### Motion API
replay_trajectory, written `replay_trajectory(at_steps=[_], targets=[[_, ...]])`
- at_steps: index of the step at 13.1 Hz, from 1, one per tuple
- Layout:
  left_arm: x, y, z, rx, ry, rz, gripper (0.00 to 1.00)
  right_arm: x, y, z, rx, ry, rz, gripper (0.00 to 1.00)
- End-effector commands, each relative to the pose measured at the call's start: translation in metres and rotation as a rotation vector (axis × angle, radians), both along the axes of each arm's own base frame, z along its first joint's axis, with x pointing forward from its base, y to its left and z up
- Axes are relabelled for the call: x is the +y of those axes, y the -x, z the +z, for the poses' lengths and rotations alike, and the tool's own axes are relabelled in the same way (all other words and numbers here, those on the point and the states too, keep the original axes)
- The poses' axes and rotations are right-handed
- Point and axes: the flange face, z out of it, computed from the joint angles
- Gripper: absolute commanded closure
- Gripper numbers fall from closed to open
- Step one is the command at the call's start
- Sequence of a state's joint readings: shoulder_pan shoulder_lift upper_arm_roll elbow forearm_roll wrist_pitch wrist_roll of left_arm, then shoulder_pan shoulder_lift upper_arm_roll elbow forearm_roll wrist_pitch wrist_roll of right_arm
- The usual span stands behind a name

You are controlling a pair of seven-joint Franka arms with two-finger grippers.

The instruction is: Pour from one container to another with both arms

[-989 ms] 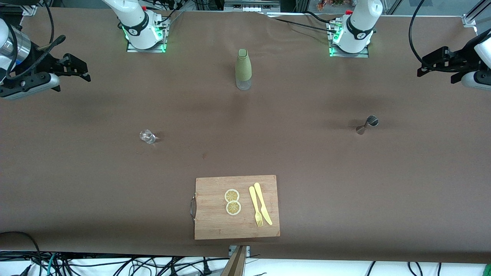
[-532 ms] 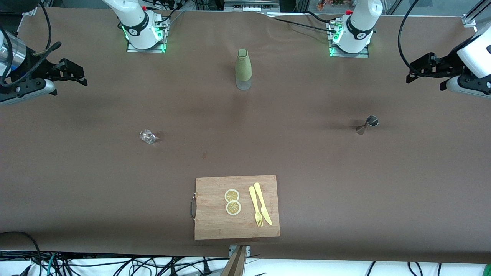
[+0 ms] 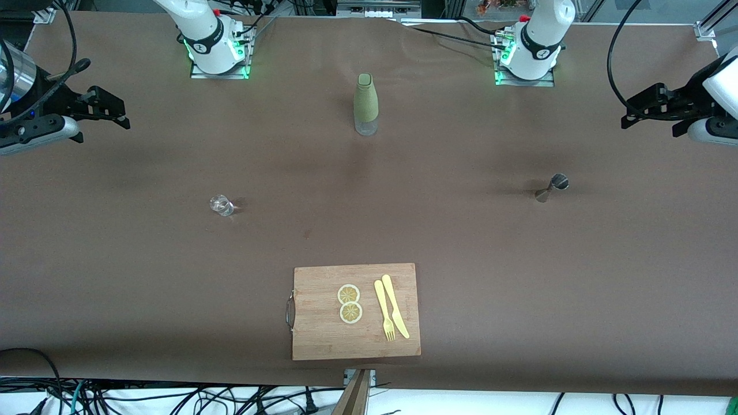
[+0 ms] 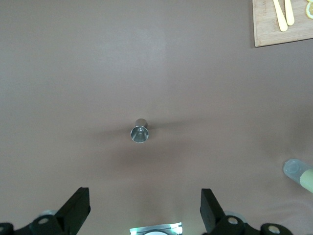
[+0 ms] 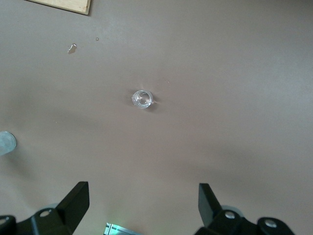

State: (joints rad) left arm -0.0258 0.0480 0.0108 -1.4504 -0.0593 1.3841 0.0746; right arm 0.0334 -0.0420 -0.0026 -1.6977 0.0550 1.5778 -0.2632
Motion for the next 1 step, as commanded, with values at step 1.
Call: replay_trajectory(at_steps=[1], targets=[[0.0080,-0.0006,-0.0028,-0.004,-0.028,-0.018,0.00,0.0032,-0.0005,0.0074,0.007,0.019,-0.015,0.01]])
